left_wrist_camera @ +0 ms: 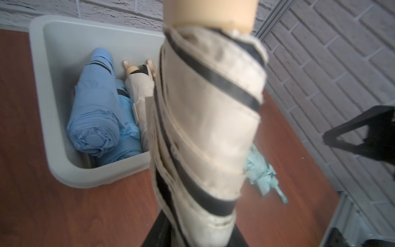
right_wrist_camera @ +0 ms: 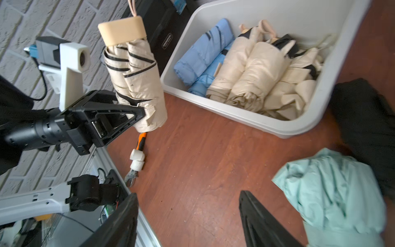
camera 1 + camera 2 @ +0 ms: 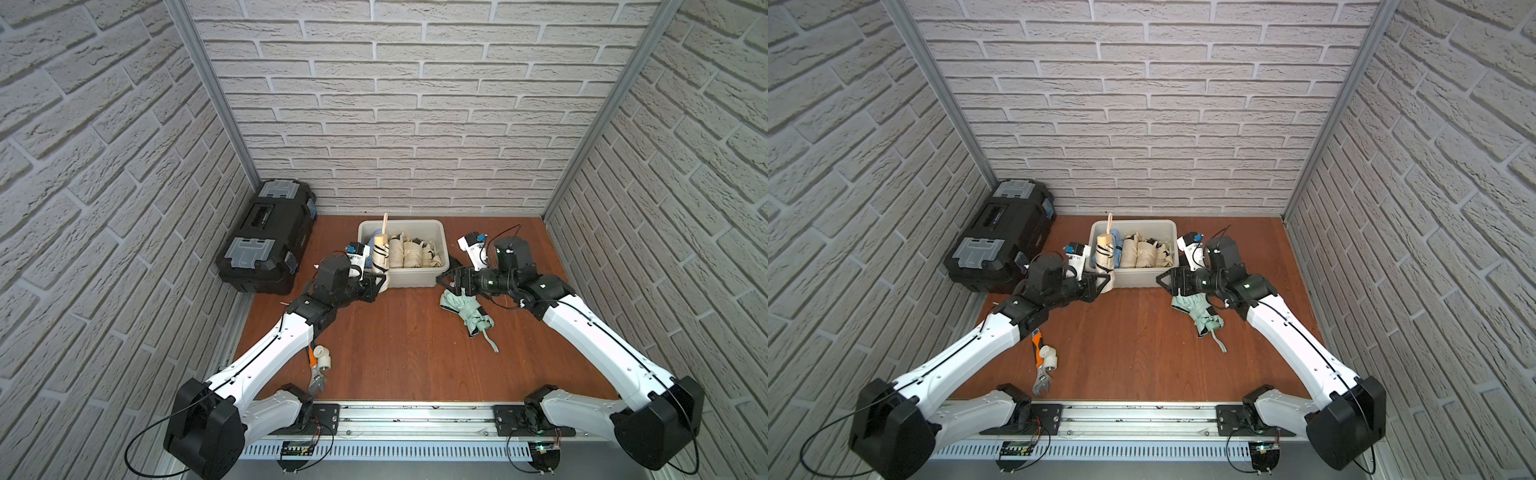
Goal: Put the umbrella into the storage box
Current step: Pick up the umbrella from the center of the board.
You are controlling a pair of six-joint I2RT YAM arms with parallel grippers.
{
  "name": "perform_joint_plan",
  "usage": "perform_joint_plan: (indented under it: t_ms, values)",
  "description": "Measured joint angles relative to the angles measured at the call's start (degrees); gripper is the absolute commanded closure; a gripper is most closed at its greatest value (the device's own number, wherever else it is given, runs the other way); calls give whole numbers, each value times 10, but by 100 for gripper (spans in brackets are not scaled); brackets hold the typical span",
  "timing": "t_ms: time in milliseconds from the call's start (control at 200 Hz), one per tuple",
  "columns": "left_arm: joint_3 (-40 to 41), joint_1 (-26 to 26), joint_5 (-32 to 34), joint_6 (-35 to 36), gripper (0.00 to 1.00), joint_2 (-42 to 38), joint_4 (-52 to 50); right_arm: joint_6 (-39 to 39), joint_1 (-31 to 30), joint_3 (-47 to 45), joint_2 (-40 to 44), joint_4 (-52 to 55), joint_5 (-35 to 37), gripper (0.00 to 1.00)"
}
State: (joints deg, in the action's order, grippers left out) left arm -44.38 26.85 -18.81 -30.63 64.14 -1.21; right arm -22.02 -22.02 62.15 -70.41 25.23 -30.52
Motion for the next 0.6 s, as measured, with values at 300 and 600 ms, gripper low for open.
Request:
perform_joint_plan:
  t_ms: [300, 600]
  values:
    - [0, -12, -169, -113, 77, 49, 154, -19, -3, 36, -50, -104, -115, 17]
    - [-14, -8, -271, -184, 77, 110, 250, -32, -3, 101, -114, -156, -167, 18]
